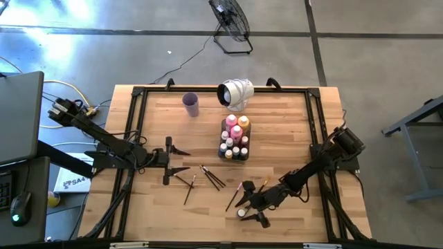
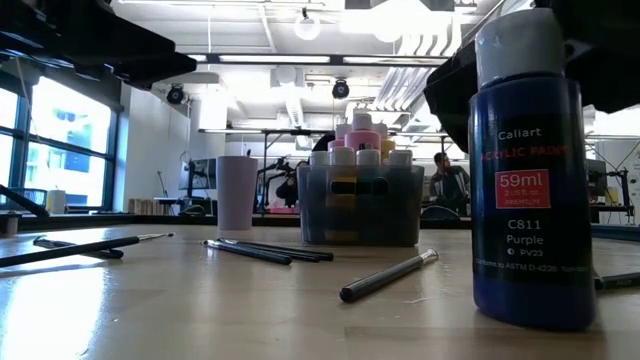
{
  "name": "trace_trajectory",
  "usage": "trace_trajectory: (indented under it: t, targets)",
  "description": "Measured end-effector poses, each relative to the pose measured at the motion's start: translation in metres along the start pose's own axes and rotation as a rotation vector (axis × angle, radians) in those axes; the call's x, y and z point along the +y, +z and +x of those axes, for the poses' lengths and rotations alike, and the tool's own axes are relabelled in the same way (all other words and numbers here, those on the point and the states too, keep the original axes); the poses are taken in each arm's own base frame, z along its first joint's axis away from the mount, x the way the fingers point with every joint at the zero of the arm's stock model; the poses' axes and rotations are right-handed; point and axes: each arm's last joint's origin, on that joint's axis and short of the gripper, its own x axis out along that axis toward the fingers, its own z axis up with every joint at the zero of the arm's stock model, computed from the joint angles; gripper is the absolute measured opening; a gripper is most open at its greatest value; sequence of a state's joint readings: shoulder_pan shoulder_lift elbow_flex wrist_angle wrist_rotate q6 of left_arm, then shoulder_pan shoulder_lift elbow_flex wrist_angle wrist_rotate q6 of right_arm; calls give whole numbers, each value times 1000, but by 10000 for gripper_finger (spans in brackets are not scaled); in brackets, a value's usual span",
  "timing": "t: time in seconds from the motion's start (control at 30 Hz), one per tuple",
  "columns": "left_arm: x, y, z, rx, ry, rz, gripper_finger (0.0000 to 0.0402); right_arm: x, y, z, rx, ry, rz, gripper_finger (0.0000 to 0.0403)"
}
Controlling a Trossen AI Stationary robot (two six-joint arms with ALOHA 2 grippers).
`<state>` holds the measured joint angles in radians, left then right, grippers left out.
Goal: Pick & Place Paint Supplies
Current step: Put the dark blue paint bottle into the black bin
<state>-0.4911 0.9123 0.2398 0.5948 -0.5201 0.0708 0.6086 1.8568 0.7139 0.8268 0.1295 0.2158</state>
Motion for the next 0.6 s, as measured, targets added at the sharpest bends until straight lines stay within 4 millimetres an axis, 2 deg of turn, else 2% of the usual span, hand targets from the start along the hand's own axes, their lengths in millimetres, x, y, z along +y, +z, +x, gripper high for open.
trace_trajectory:
  t: [0.6]
  targets:
    - [0, 0, 0, 2, 0, -2, 235, 0, -1, 0, 8, 0, -1, 155]
